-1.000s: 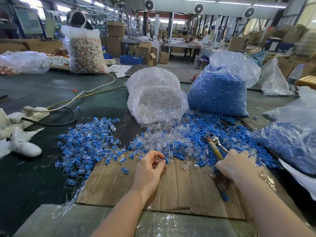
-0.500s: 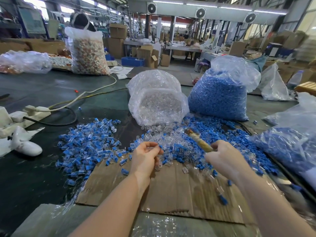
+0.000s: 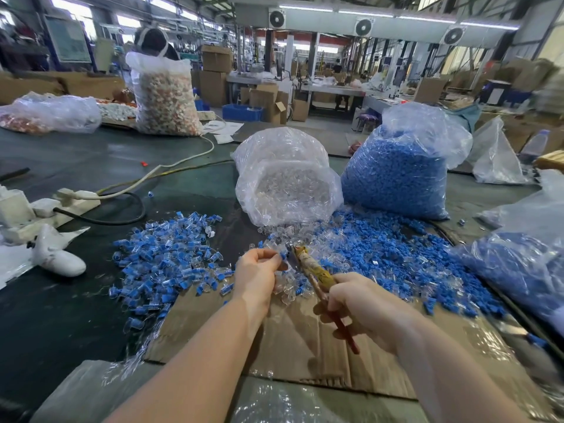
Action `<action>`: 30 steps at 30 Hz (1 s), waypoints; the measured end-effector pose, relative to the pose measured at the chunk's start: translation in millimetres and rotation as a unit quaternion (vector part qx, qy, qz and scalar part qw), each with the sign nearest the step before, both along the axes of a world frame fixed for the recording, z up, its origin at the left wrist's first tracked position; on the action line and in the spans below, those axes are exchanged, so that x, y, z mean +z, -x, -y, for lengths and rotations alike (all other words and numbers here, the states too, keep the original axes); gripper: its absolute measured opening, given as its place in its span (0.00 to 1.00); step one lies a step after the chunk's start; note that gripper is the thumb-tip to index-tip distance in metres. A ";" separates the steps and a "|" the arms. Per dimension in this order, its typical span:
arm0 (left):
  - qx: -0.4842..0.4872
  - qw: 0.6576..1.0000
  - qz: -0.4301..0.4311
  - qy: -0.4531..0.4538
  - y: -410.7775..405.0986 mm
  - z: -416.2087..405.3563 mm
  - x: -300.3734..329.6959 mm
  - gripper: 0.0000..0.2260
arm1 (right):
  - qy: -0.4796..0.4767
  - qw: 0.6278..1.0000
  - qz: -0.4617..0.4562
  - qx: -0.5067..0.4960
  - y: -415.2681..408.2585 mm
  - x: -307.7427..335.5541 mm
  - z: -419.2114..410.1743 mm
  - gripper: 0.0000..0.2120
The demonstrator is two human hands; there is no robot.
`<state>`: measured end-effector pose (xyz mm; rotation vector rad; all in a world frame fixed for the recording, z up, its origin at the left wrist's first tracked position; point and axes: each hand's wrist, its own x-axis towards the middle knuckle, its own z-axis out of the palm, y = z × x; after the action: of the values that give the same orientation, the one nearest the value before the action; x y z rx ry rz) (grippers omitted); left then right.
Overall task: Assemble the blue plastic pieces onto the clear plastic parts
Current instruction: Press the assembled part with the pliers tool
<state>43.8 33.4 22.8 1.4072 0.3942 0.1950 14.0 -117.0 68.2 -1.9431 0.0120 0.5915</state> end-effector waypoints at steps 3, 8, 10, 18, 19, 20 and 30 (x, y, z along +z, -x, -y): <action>0.005 1.000 0.002 -0.012 0.2 -2.0 0.4 0.02 | 0.019 1.000 0.005 0.001 0.1 -1.1 -2.5 0.08; 0.001 1.000 0.002 -0.011 -2.4 -5.7 1.4 0.03 | 0.013 1.000 -0.003 0.018 3.3 -0.9 -6.8 0.08; 0.004 1.000 0.002 -0.031 -2.8 -7.8 1.1 0.03 | 0.007 1.000 -0.002 0.027 4.7 -0.2 -7.2 0.08; -0.002 0.997 0.000 -0.083 1.0 -9.2 2.0 0.05 | 0.031 0.998 0.002 0.057 8.5 3.5 -8.7 0.11; -0.005 0.997 0.000 -0.077 1.4 -9.3 2.8 0.05 | 0.032 0.998 0.003 0.059 8.7 3.9 -7.8 0.11; -0.009 0.997 -0.002 -0.071 1.5 -9.3 3.2 0.04 | 0.032 0.998 0.003 0.061 8.8 4.0 -7.0 0.11; -0.020 0.999 -0.033 -0.008 -1.0 -8.3 1.5 0.03 | 0.020 0.996 0.014 0.090 11.4 4.3 -2.4 0.22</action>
<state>44.8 41.6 24.2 1.4393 0.4188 0.1195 2.6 -114.6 72.5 -2.0040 -0.1720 0.6870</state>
